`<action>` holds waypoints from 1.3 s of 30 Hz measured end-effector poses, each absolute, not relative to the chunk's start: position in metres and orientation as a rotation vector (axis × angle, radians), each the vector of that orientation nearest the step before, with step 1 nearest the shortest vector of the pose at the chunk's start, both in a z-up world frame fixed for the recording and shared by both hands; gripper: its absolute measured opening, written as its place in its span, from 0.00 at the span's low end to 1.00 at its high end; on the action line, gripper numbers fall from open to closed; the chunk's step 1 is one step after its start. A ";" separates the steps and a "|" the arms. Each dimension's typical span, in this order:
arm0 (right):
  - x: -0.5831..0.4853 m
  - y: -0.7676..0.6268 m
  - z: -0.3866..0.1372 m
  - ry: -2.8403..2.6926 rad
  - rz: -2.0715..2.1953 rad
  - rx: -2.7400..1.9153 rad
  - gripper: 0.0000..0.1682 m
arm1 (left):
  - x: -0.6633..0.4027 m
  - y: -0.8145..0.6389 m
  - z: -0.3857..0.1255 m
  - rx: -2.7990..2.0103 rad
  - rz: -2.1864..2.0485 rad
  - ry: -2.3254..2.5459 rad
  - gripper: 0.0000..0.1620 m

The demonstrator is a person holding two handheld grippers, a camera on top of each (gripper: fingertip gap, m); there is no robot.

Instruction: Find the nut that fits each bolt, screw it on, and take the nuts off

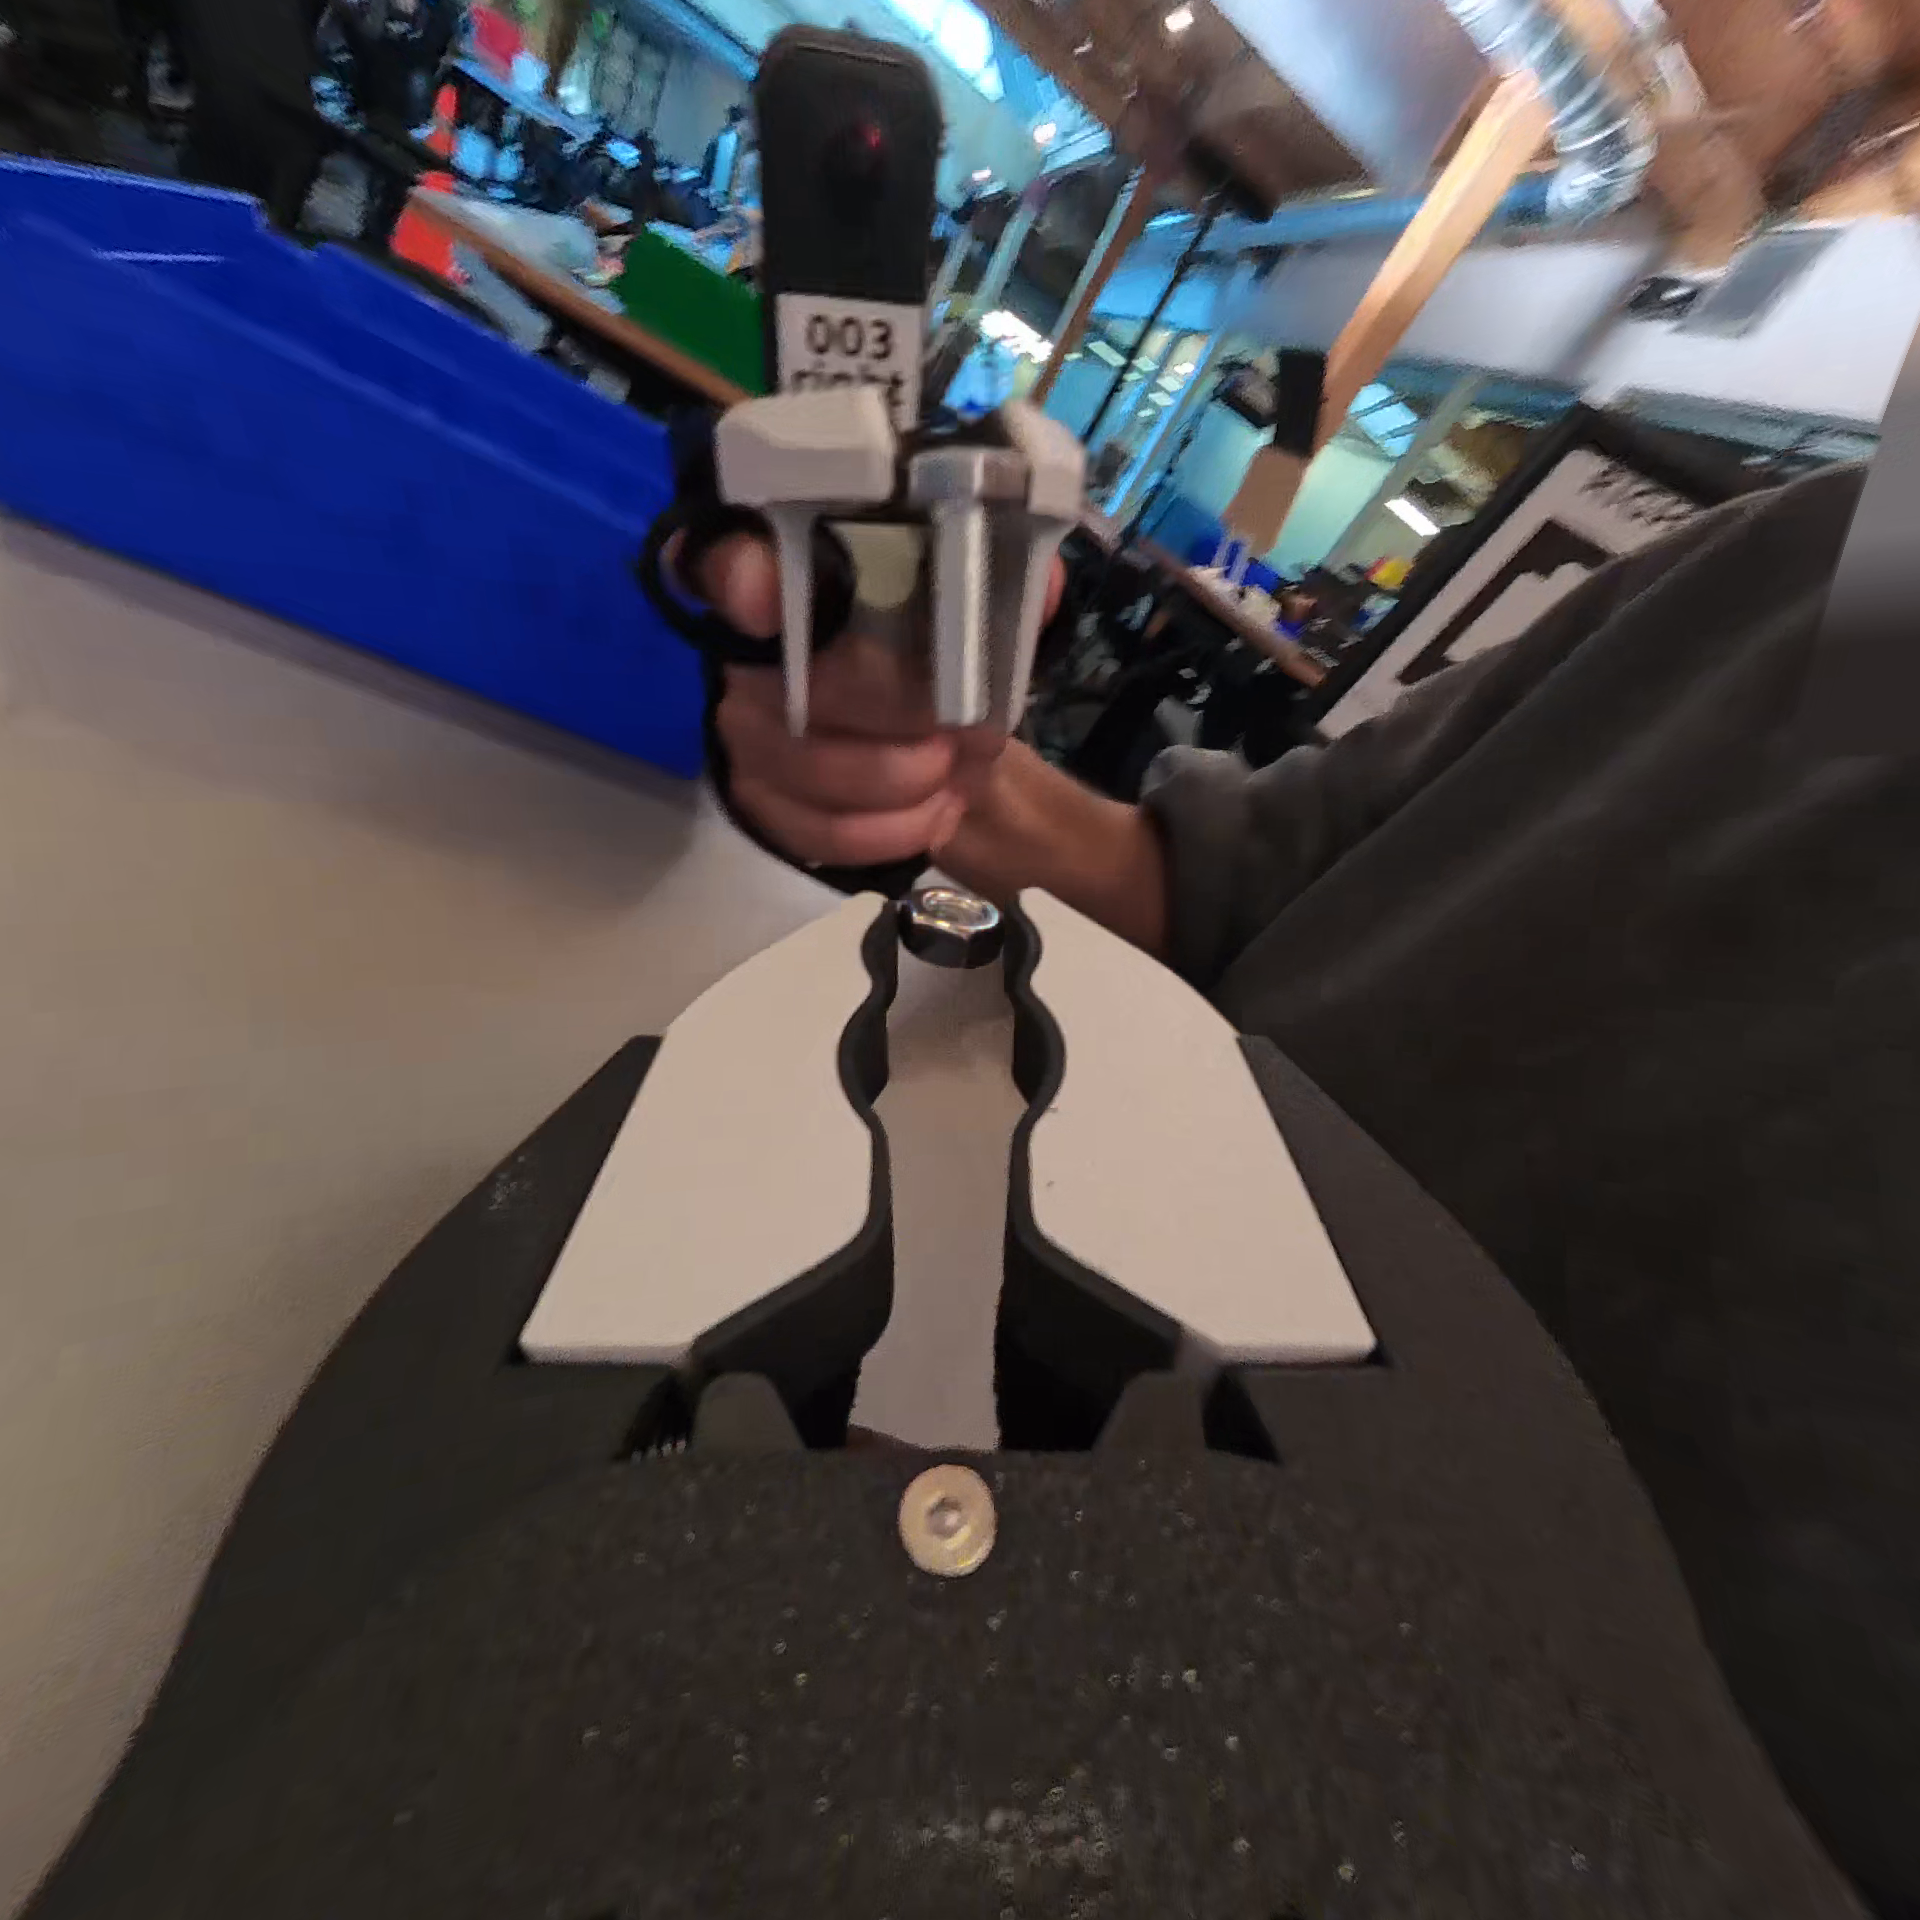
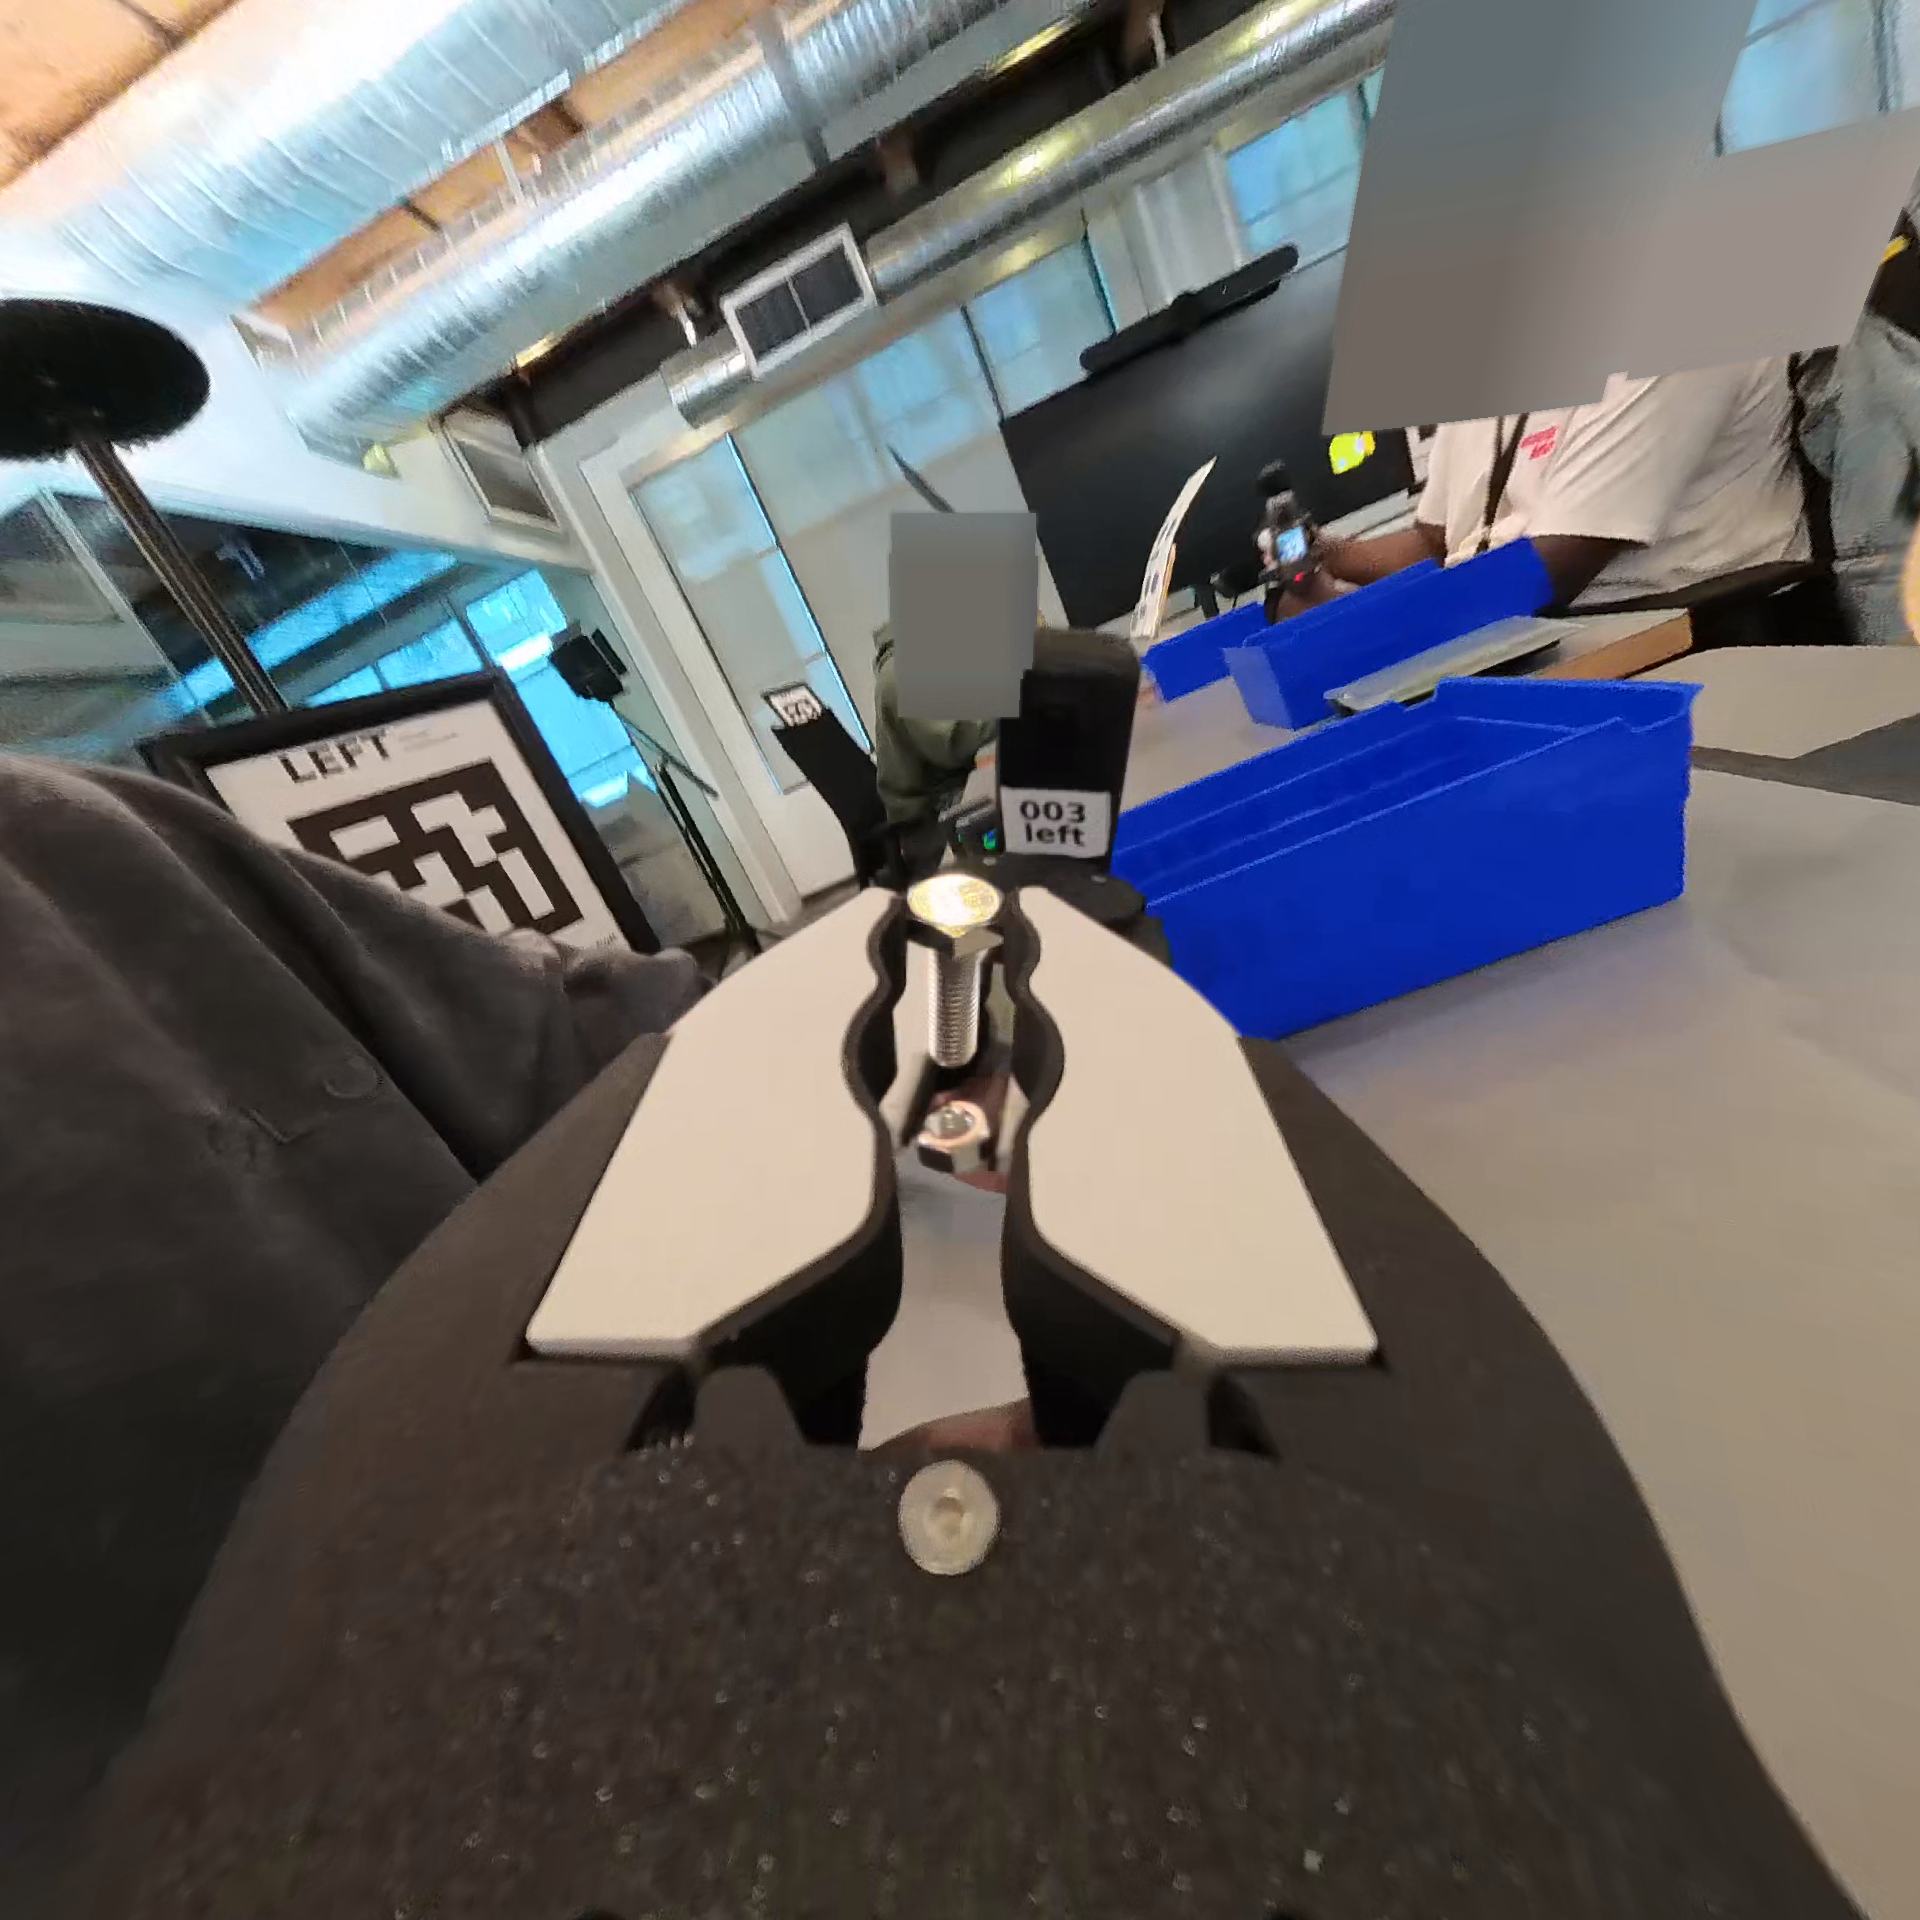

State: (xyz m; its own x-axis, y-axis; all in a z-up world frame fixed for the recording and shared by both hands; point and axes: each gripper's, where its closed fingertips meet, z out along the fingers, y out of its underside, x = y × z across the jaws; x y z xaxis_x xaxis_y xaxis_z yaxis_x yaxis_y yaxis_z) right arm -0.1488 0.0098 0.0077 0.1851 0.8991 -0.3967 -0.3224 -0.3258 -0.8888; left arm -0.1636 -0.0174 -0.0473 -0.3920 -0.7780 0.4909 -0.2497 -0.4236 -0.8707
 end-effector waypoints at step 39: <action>-0.141 0.066 0.013 -0.784 1.204 -1.550 0.10 | -0.138 0.048 -0.014 -1.313 -2.079 1.266 0.11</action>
State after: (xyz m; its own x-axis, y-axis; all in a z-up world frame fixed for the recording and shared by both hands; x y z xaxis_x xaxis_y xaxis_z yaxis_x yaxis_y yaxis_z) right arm -0.1410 0.0658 0.0131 0.2992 0.9004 -0.3158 -0.0750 -0.3077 -0.9485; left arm -0.1377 0.0480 -0.0143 -0.4949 -0.6956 0.5208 -0.1435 -0.5256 -0.8385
